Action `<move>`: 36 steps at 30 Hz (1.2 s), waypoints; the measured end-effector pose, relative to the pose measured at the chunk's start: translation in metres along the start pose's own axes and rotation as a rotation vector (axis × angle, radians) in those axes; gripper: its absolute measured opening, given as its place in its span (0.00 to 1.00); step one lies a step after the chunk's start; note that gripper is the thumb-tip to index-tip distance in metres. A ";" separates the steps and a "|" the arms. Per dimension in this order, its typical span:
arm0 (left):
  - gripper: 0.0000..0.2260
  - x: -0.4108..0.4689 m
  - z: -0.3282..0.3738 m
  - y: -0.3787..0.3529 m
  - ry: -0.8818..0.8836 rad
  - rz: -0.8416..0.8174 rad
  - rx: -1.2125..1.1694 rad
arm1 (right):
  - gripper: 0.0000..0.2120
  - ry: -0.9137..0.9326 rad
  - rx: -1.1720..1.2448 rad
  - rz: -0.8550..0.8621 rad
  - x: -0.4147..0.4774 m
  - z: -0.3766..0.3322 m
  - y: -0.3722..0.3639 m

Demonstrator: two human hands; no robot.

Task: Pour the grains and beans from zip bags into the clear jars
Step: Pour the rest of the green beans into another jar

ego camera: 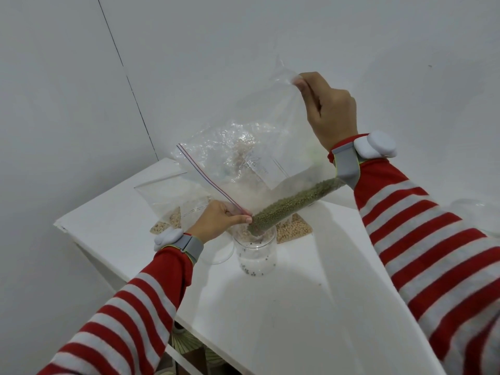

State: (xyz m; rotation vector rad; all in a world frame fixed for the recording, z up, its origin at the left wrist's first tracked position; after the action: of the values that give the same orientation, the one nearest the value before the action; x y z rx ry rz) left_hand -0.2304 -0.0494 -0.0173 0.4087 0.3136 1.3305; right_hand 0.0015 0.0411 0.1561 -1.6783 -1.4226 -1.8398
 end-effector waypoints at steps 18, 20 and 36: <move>0.08 0.004 0.006 0.001 0.000 -0.022 -0.010 | 0.19 0.000 -0.020 0.027 0.006 -0.004 0.009; 0.08 0.004 0.006 0.001 -0.003 -0.023 -0.022 | 0.19 0.007 -0.023 0.030 0.007 -0.006 0.010; 0.05 0.004 0.011 0.001 0.007 -0.012 0.004 | 0.16 0.031 -0.049 0.015 0.012 -0.011 0.013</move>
State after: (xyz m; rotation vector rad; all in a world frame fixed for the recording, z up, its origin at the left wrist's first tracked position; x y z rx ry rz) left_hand -0.2250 -0.0471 -0.0068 0.4053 0.3248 1.3203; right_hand 0.0011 0.0306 0.1746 -1.6713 -1.3591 -1.8993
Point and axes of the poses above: each hand's wrist, its own x-axis towards the middle knuckle, its own y-axis out of the back of the hand, z = x × y, the point moved 1 cm from there along x, towards the middle knuckle, and after that the axes turned 15 degrees about -z, right-handed, at the moved point
